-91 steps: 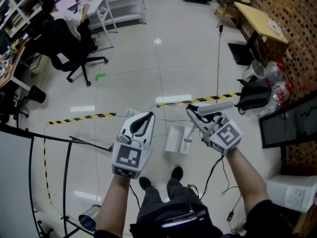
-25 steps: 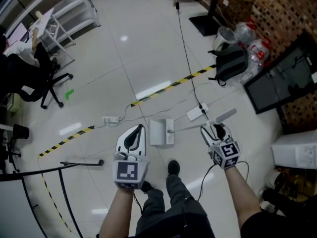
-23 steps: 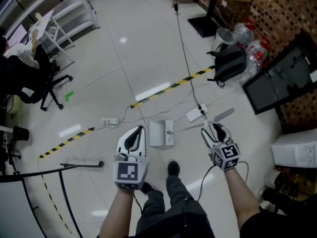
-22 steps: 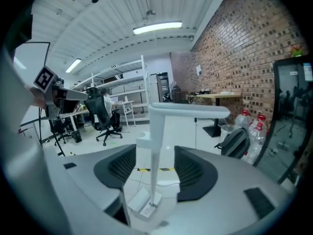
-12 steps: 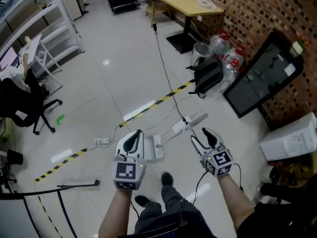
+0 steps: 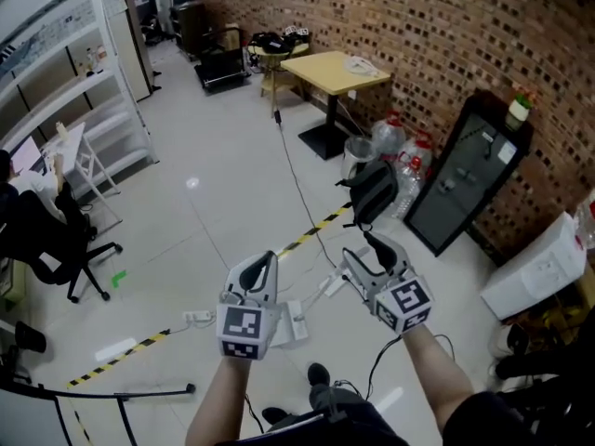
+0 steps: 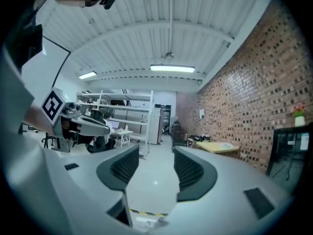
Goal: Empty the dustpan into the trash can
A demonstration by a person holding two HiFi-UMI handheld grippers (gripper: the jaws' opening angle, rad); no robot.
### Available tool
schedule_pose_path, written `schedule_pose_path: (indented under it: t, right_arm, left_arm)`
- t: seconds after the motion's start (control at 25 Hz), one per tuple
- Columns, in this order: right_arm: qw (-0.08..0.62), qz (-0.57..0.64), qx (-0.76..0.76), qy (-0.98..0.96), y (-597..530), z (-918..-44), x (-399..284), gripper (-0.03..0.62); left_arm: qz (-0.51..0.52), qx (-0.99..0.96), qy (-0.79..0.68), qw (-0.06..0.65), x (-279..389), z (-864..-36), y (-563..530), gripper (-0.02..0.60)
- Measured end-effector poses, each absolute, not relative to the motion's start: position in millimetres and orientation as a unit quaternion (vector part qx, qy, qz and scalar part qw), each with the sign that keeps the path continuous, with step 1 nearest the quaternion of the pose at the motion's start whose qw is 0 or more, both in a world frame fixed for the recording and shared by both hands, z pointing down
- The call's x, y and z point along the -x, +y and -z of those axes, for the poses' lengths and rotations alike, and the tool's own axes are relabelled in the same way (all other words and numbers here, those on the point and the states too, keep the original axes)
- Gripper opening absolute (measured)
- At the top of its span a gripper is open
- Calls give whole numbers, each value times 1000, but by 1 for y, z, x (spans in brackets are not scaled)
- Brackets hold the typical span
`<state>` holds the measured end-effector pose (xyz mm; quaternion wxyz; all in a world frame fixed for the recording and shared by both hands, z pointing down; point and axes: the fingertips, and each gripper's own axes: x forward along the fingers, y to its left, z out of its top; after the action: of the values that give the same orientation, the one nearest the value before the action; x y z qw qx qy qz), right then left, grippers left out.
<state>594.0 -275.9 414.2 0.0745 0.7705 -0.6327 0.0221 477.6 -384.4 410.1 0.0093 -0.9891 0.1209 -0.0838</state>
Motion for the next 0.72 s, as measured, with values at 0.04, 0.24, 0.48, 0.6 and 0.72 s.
schedule_pose_path:
  t: [0.04,0.24,0.48,0.6,0.72]
  right_arm:
    - [77,-20,-772,-631,-273,-404,-592,237]
    - [73,-29,-768,-636,-249,-362,-562,178]
    - [60,5,-733,-678,-259,-320,-490,58]
    - [43,14,-705,-708,-277,-308,-451,9]
    - [41,18,-672,-739,-307,-308,-411,8]
  left_arm:
    - [77,990,116,13,-481,-399,-379,-3]
    - [39,995,87,3,-473,-353,-345,-3]
    - [34,994,94,44,-409,-318,-335,-2]
    - [32,988,143,54,-359,-304,-349,-3]
    - [21,977,205,53,-302,-294,-374,-3]
